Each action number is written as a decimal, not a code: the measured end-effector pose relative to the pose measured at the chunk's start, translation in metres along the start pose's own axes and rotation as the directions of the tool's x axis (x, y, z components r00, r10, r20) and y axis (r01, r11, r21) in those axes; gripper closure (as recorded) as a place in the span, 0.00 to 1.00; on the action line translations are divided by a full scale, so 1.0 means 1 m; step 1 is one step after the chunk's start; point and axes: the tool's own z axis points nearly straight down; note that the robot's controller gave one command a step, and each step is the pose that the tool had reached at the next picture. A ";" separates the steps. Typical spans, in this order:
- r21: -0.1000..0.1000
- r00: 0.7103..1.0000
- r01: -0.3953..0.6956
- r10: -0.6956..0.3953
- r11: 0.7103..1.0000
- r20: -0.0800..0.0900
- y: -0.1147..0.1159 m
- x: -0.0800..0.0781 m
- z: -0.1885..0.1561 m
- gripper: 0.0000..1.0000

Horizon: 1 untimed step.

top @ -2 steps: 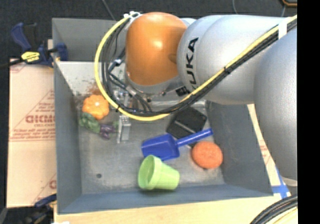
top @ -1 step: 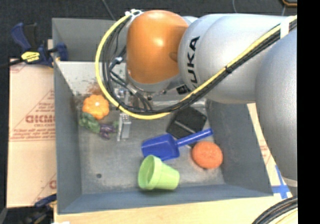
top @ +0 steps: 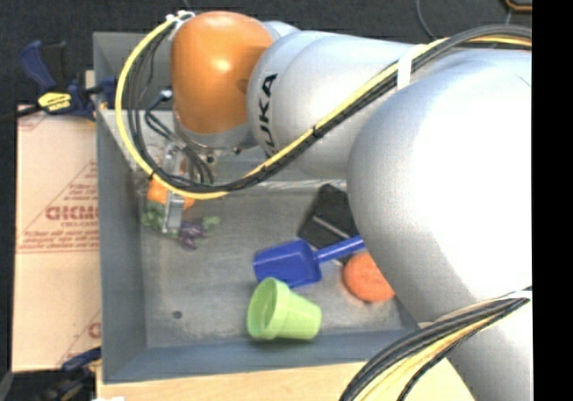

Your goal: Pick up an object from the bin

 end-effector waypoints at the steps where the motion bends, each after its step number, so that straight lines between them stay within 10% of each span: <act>1: -0.003 0.985 -0.171 0.171 0.985 0.010 -0.009 -0.002 -0.002 0.00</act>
Offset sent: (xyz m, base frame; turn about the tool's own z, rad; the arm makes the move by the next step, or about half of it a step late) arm -0.0053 0.0107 -0.0109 0.2272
